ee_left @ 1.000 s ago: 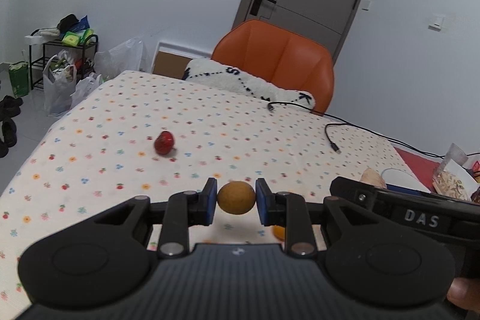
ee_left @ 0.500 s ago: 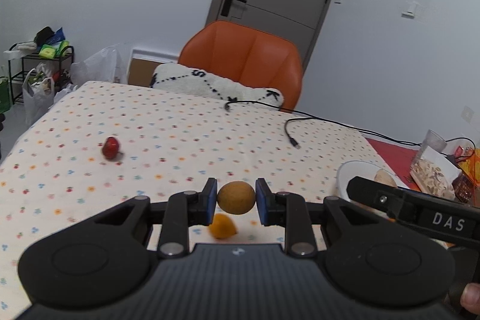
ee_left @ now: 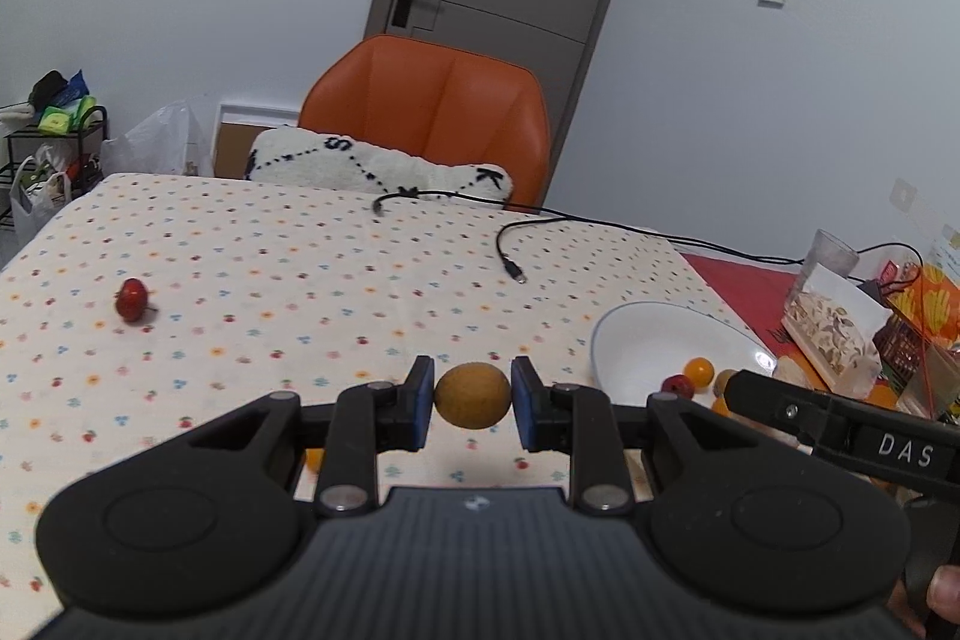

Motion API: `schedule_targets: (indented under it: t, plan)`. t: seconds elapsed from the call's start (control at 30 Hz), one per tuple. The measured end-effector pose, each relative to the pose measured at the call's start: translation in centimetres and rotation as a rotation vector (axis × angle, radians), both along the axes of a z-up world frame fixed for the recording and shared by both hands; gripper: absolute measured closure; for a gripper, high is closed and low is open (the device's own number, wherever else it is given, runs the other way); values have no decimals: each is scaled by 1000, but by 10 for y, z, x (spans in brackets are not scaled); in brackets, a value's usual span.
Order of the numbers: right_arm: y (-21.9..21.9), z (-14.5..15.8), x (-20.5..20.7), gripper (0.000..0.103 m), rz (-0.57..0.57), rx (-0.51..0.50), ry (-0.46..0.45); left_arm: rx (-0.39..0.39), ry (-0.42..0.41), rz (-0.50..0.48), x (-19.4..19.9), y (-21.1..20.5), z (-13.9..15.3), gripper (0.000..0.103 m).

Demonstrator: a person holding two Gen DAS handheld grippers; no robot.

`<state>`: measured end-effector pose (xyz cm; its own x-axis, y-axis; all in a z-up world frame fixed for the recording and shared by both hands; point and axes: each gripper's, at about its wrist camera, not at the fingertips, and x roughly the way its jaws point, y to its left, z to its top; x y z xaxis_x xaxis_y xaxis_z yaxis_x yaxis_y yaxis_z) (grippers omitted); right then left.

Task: Organize fruits
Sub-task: 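Lift and carry the brown fruit and pomelo segment over the plate with both grippers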

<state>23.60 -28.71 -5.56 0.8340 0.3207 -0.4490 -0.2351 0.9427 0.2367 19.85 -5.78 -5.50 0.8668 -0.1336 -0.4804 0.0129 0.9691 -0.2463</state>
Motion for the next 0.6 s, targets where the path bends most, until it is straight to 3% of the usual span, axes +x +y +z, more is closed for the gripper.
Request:
schedule_targets:
  t: [0.6]
  plan:
    - [-47, -24, 0, 15, -84, 66, 54, 37, 24, -75, 25, -47, -9, 77]
